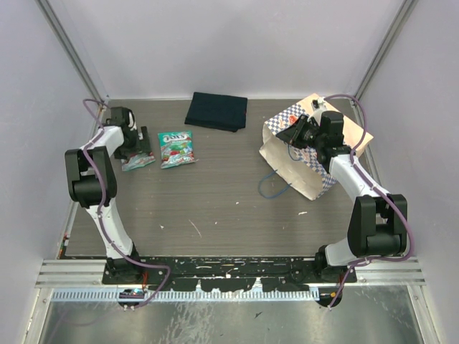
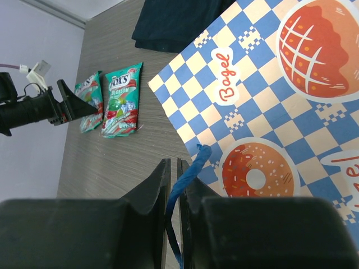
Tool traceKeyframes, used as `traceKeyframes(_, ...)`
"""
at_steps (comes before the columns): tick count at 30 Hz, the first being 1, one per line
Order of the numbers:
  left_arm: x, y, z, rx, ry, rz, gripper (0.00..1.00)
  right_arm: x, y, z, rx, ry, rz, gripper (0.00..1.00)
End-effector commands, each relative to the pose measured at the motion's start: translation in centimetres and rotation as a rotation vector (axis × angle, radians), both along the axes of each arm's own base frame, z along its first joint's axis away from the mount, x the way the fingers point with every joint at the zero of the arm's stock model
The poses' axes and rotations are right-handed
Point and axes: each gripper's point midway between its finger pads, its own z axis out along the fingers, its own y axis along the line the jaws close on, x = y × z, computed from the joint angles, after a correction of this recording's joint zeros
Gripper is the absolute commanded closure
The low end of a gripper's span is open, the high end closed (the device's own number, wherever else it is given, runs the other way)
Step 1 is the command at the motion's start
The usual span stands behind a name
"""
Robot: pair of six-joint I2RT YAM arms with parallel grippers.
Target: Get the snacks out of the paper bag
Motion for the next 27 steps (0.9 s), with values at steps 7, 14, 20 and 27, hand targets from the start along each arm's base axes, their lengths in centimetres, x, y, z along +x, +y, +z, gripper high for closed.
traceKeyframes(7,-4.0,-1.8,6.7,0.077,-0.018,-0.086,0.01,0.5,0.3,3.2,0.025,-0.093,0.011,0.86)
traceKeyframes(14,-4.6,-14.5,19.1,0.170,-0.374,-0.338,0.02,0.2,0.9,5.3,-0.030,-0.121,-0.029,0.99)
traceKeyframes(20,-8.1,-24.3,20.0,-0.138,-0.580,-0.481,0.02,-1.4,5.4,8.0,-0.102,-0.168,-0.003,0.99)
traceKeyframes(27,-11.6,-23.4,21.0,-0.244,-0.652,-0.440,0.02,-3.9,13.4,7.9,-0.126,-0.179,0.095,0.99)
